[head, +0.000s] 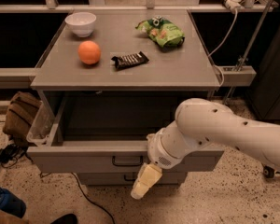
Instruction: Open top drawer
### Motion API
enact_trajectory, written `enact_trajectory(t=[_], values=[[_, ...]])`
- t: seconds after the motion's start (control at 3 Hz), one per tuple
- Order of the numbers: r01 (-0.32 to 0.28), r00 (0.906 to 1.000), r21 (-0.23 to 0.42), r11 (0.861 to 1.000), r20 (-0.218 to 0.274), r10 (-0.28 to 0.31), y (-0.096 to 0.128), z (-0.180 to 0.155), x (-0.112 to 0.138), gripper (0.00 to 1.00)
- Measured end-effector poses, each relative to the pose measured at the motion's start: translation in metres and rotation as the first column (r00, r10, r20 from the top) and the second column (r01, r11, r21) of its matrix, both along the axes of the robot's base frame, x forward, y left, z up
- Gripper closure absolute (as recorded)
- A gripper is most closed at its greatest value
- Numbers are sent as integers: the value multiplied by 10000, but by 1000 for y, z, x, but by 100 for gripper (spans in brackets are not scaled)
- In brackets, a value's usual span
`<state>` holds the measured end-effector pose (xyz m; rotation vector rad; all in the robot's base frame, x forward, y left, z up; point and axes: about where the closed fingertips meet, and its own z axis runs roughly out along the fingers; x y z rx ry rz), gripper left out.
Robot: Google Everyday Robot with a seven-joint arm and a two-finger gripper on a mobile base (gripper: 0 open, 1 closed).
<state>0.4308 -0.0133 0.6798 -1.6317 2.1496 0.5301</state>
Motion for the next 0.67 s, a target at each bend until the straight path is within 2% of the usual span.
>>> enact_trajectory(t=[0.33,0.67], values=[[115,9993,12,9999,-350,-115,-2,-3,-27,0],[692,9954,21,9976,-673,-689,-9,3,-70,0]])
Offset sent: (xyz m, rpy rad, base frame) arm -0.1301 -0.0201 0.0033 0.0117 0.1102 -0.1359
